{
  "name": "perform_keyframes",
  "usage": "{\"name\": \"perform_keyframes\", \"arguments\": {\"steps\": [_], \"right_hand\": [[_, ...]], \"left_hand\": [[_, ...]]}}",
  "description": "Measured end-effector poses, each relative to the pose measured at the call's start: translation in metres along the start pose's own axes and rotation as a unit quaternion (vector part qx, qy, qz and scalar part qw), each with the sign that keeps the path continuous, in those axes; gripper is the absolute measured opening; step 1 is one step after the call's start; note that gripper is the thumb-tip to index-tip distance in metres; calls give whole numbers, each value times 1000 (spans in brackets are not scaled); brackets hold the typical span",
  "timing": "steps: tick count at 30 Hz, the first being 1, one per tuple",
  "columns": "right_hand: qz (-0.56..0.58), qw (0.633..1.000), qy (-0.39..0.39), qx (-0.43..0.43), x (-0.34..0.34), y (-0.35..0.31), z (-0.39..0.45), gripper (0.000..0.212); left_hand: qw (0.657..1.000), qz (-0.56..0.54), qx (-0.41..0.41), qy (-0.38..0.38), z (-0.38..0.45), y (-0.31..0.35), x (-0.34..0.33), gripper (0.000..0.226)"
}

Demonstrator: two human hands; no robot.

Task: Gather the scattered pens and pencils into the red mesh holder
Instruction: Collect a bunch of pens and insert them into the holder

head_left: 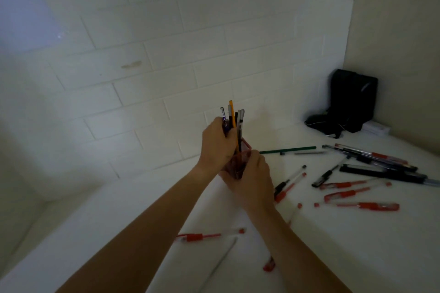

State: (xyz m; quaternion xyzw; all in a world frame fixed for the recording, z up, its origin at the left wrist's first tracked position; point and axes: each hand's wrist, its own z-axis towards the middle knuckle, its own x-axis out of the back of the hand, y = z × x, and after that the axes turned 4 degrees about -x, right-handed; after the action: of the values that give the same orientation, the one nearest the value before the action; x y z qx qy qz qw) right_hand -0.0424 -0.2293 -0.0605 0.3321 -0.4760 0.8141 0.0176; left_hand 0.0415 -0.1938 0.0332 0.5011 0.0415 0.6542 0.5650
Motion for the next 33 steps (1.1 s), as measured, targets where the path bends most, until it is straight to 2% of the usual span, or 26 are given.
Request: {"name": "perform_keyframes", "arguments": {"steps": [4,8,12,17,19,23,24,25,27,28,30,33], "right_hand": [[0,1000,-15,-20,2,-6,-2,96],[-8,998,-42,-34,8,-11,0,97],[-17,994,-102,-47,20,-15,7,89],[-22,988,-147,-40,37,-20,9,76],[-37,986,-161,-33,50,-21,7,69],[-111,983,-147,-14,73,-7,-4,43],[-132,982,-134,-11,77,-2,-9,35],[-153,981,-115,-11,79,2,-15,27],[-180,980,-85,-14,81,9,-30,17],[-180,980,-79,-15,80,12,-36,15],[-164,984,-73,-4,77,16,-47,13],[-144,987,-68,24,73,19,-55,11]], "left_hand": [[998,19,-46,31,-5,-6,3,9],[997,33,-63,34,-12,-16,9,30],[992,86,-78,51,-14,-21,19,32],[983,157,-84,-36,-15,-19,24,51],[982,162,-95,-40,-23,-13,29,55],[967,196,-162,0,-77,-8,53,40],[964,217,-151,-34,-97,-8,59,47],[957,244,-117,-102,-118,-9,66,60],[912,304,-52,-270,-153,-15,75,79],[886,319,-33,-333,-167,-18,78,80],[873,322,-25,-366,-185,-23,80,68],[897,304,-39,-318,-191,-25,76,44]]}}
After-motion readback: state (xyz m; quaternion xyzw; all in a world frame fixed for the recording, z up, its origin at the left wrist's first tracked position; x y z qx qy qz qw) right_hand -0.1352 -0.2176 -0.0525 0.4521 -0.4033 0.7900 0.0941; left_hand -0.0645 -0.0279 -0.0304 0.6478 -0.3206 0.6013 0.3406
